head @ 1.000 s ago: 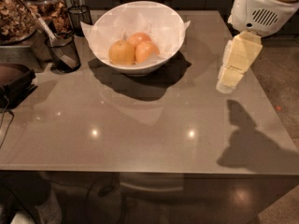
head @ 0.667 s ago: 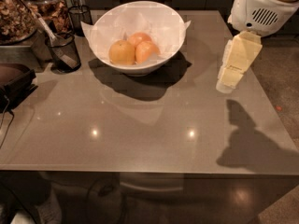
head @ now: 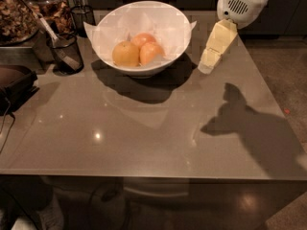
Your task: Pick orange from white bowl
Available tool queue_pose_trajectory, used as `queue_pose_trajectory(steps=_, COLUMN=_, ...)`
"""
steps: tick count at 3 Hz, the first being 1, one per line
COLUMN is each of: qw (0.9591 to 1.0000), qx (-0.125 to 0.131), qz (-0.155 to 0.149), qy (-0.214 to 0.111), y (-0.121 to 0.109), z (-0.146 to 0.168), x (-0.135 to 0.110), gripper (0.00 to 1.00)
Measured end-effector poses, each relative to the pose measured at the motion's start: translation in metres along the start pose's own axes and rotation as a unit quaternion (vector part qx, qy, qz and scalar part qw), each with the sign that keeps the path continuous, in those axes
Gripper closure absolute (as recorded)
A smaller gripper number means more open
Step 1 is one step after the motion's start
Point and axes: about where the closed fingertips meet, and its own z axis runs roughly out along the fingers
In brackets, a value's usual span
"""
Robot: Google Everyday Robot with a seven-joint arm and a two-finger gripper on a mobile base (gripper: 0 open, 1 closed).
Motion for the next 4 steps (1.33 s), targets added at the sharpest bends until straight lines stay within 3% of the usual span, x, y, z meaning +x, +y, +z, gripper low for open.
queue_pose_trajectory(steps=2, qw=0.9993, qx=0.005, qz=-0.002, qy=-0.036, y=-0.01, z=0.002, x=-0.015, gripper=0.0)
queue_pose_trajectory(steps=3, qw=0.9978, qx=-0.02, qz=-0.021, qy=-0.059, y=-0.021, z=0.014, x=-0.077, gripper=0.0)
queue_pose_trajectory(steps=4, qw=0.9972, qx=-0.012, qz=-0.021, qy=-0.07, y=-0.026, z=0.013, x=-0.084, gripper=0.0)
